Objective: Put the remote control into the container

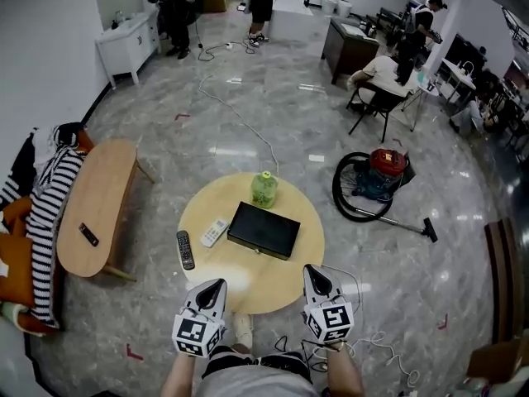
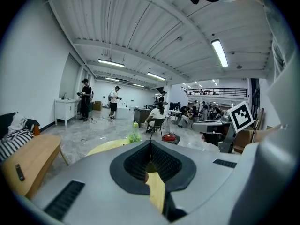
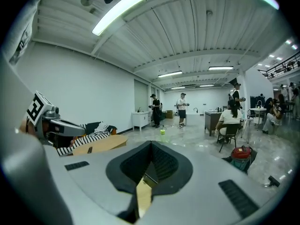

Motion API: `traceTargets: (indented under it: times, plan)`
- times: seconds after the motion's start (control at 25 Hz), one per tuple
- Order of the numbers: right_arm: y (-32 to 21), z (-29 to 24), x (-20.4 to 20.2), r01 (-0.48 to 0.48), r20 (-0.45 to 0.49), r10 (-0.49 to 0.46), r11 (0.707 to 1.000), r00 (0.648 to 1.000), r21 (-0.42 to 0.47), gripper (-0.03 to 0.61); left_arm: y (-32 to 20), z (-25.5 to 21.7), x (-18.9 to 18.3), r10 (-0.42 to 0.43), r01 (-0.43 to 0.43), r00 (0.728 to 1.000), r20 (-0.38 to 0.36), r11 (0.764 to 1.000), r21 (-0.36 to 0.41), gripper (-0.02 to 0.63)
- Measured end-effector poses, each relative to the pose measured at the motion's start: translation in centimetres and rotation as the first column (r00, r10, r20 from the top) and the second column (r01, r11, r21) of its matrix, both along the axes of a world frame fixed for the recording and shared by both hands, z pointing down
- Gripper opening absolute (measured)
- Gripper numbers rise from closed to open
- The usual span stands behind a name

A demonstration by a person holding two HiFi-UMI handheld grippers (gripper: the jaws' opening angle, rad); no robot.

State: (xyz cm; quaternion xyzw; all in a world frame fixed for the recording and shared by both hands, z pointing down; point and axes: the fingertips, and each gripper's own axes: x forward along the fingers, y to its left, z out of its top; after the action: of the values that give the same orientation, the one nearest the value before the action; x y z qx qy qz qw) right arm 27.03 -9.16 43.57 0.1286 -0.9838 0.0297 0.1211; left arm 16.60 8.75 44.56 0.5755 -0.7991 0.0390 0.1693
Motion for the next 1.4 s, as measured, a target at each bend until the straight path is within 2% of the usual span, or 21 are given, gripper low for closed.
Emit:
traceTargets:
  times: [0.36, 0.76, 1.08, 1.32, 1.4]
  plan:
    - [-1.8, 1.9, -5.5, -0.043, -0.039, 0.043, 0.999, 0.998, -0.003, 0.009, -3.0, 2.4, -5.0, 0.08, -0.08, 0.997, -0.006, 0.997, -0.008, 0.006]
    - [-3.9, 5.7, -8.4, -0.009, -0.142, 0.012, 1.0, 0.99, 0.022, 0.009, -5.8, 7.1, -5.5, 0.157, -0.159, 0.987, -0.033, 0.985, -0.062, 0.006]
    - [-5.8, 10.2, -10.8, 0.087, -0.251, -0.071, 0.995, 0.965, 0.052, 0.009, -7.7, 12.3, -6.1, 0.137, -0.146, 0.988, -0.075, 0.981, -0.125, 0.006]
    - [-7.4, 13.5, -13.0, 0.181, -0.321, -0.141, 0.978, 0.937, 0.1, 0.009, -10.0, 16.0, -6.7, 0.112, -0.125, 0.99, -0.085, 0.977, -0.172, 0.006]
    - [-7.7, 14.6, -13.5, 0.225, -0.361, -0.17, 0.968, 0.917, 0.115, 0.009, -10.6, 17.1, -6.7, 0.101, -0.116, 0.991, -0.089, 0.975, -0.189, 0.006]
